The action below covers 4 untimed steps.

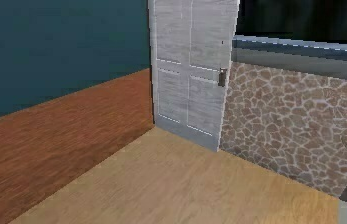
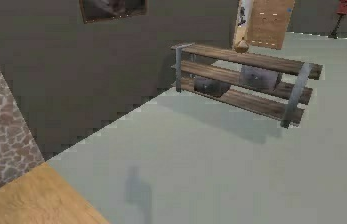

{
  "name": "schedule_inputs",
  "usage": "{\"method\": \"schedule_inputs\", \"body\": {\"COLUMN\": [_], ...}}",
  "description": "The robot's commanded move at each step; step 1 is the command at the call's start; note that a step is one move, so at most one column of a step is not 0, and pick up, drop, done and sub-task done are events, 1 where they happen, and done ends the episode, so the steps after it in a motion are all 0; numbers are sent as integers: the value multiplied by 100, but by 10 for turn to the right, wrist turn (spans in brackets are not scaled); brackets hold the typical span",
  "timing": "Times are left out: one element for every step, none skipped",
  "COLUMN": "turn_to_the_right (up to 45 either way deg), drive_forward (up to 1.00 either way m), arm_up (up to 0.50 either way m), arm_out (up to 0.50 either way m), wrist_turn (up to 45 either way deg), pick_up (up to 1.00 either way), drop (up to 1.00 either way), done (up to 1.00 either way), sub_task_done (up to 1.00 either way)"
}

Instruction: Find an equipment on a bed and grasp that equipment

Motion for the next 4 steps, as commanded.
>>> {"method": "schedule_inputs", "body": {"turn_to_the_right": [0,-60,0,-300], "drive_forward": [15,0,45,0], "arm_up": [0,0,0,0], "arm_out": [0,0,0,0], "wrist_turn": [0,0,0,0], "pick_up": [0,0,0,0], "drop": [0,0,0,0], "done": [0,0,0,0], "sub_task_done": [0,0,0,0]}}
